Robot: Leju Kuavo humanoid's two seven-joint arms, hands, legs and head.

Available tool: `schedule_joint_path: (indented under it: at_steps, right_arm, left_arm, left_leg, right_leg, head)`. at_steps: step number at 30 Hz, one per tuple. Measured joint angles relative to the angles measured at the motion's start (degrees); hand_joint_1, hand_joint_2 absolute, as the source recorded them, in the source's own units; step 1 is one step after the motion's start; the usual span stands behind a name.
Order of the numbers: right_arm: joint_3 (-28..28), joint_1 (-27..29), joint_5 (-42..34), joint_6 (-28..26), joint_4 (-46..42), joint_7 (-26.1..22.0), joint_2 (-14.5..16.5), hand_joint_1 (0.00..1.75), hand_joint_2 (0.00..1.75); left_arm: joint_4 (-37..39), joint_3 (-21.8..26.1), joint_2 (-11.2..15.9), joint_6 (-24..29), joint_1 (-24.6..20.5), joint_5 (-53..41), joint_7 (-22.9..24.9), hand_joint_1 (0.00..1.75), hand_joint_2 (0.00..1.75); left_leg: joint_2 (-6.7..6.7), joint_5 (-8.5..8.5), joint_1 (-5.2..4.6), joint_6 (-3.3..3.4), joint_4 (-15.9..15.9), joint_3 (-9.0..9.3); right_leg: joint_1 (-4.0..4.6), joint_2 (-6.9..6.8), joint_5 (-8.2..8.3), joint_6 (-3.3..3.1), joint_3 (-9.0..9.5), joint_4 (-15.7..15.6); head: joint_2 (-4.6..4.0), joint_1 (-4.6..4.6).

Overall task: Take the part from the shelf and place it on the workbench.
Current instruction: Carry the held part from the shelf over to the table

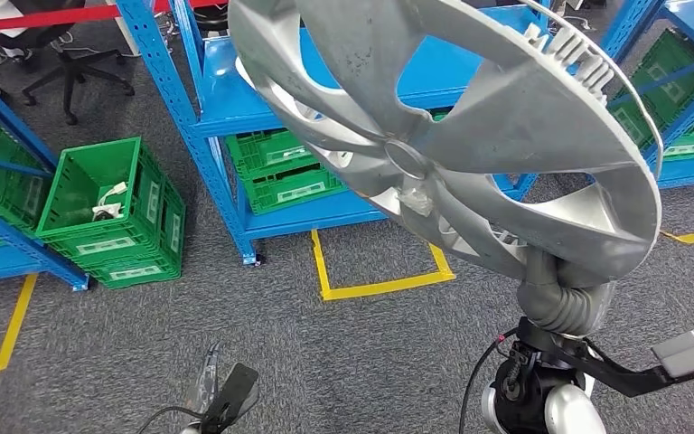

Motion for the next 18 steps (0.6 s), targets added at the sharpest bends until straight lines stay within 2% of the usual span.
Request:
schedule_joint_path:
  at_steps: [1,2,4,5,6,7,9,10,11,12,14,15,16,17,18]
  right_arm:
    - [0.1,0.0,0.0,0.0,0.0,0.0,0.0,1.75,1.75]
    - [0.1,0.0,0.0,0.0,0.1,0.0,0.0,1.75,1.75]
    - [0.2,0.1,0.0,0.0,0.2,-0.1,-0.1,1.75,1.75]
    - [0.2,0.1,0.0,0.0,0.2,-0.1,-0.1,1.75,1.75]
    - [0.3,0.1,0.0,0.0,0.2,-0.1,-0.1,1.75,1.75]
    - [0.3,0.0,0.0,0.0,0.2,-0.1,0.0,1.75,1.75]
    - [0.3,0.0,0.0,0.0,0.3,-0.1,0.0,1.75,1.75]
    - [0.4,0.1,0.0,0.0,0.3,-0.1,0.0,1.75,1.75]
    - [0.4,0.1,0.0,0.0,0.3,-0.1,0.0,1.75,1.75]
    - [0.4,0.1,0.0,0.0,0.3,-0.1,0.0,1.75,1.75]
    - [0.6,0.1,0.0,0.0,0.3,-0.1,0.0,1.75,1.75]
    - [0.6,0.0,0.0,0.0,0.3,-0.1,0.0,1.75,1.75]
    - [0.7,0.0,0.0,0.0,0.3,-0.1,0.0,1.75,1.75]
    - [0.7,0.0,0.0,0.0,0.3,-0.1,0.0,1.75,1.75]
    - [0.8,0.0,0.0,0.0,0.3,-0.1,0.0,1.75,1.75]
  left_arm:
    - [0.0,0.1,0.0,0.0,0.0,0.0,0.0,0.00,1.75]
    - [0.0,0.3,0.0,0.0,0.0,0.1,0.0,0.00,1.75]
    - [0.0,0.6,0.0,0.0,0.1,0.1,0.0,0.00,1.75]
    - [0.0,0.8,0.0,0.0,0.2,0.1,0.0,0.00,1.75]
    - [0.0,0.9,0.0,0.0,0.2,0.1,0.0,0.00,1.75]
    - [0.1,1.1,-0.1,0.0,0.2,0.1,0.0,0.00,1.75]
    - [0.1,1.2,-0.1,0.0,0.2,0.1,0.0,0.00,1.75]
    - [0.1,1.2,-0.1,0.0,0.3,0.1,0.0,0.00,1.75]
    - [0.1,1.2,-0.1,0.0,0.3,0.1,0.0,0.00,1.75]
    - [0.0,1.2,-0.1,0.0,0.3,0.1,0.0,0.00,1.75]
    - [0.0,1.2,-0.1,0.0,0.2,0.1,0.0,0.00,1.75]
    - [0.0,1.2,-0.1,0.0,0.2,0.1,-0.1,0.00,1.75]
    - [0.0,1.3,-0.1,0.0,0.1,0.1,-0.1,0.00,1.75]
    - [0.0,1.3,-0.1,0.0,0.1,0.1,-0.1,0.00,1.75]
    - [0.0,1.3,-0.1,0.0,0.1,0.1,-0.1,0.00,1.75]
  left_leg:
    - [0.08,0.27,-0.05,-0.45,0.6,-0.72]
    - [0.19,0.67,-0.07,-0.90,0.9,-1.33]
    - [0.32,1.19,0.11,-1.71,1.2,-2.28]
    - [0.24,0.37,0.31,-1.98,1.7,-2.85]
    - [0.03,-1.58,0.48,-2.21,3.3,-3.60]
    - [-0.25,-4.38,0.63,-2.36,6.1,-4.53]
    - [-0.77,-9.69,0.70,-2.47,13.6,-6.29]
    - [-0.93,-10.73,0.67,-2.35,16.4,-6.55]
    - [-1.01,-10.46,0.56,-2.08,17.5,-5.98]
    - [-1.05,-9.20,0.38,-1.68,16.6,-4.38]
    - [-1.41,-6.28,-0.34,-0.38,10.0,1.31]
    - [-1.54,-5.67,-0.69,0.29,5.9,4.22]
    - [-1.68,-5.58,-1.05,0.79,2.7,6.29]
    - [-1.74,-5.71,-1.31,1.13,0.8,7.33]
    - [-1.61,-5.56,-1.46,1.28,0.0,7.55]
  right_leg:
    - [-0.02,0.20,-0.37,-0.06,1.30,-2.5]
    - [0.18,0.41,-0.80,-0.44,1.50,-3.5]
    - [0.43,0.33,-0.51,-1.73,0.47,-3.6]
    - [0.54,0.19,-0.10,-2.47,-0.13,-3.5]
    - [0.65,0.00,0.39,-3.25,-0.77,-3.5]
    - [0.81,-0.23,0.88,-3.94,-1.44,-3.5]
    - [1.35,-0.54,1.85,-4.72,-2.72,-3.5]
    - [1.66,-0.67,2.32,-4.89,-3.35,-3.4]
    - [1.94,-0.73,2.76,-4.98,-3.94,-3.3]
    - [2.19,-0.76,3.15,-5.04,-4.47,-3.2]
    - [2.49,-0.79,3.81,-5.05,-5.12,-3.1]
    - [2.56,-0.79,4.14,-4.93,-5.26,-3.1]
    - [2.54,-0.80,4.53,-4.72,-5.37,-3.1]
    - [2.44,-0.82,4.98,-4.43,-5.51,-3.2]
    - [2.36,-0.81,5.48,-4.11,-5.64,-3.3]
  head:
    - [0.00,0.20]
    - [0.00,0.30]
    - [-0.01,-0.07]
    - [-0.01,-0.29]
    - [-0.01,-0.57]
    - [-0.01,-0.94]
    - [0.00,-1.88]
    - [0.00,-2.26]
    - [0.00,-2.56]
    - [0.00,-2.77]
    - [0.00,-3.13]
    - [0.00,-3.15]
    - [0.00,-3.14]
    - [0.00,-3.12]
    - [0.00,-3.20]
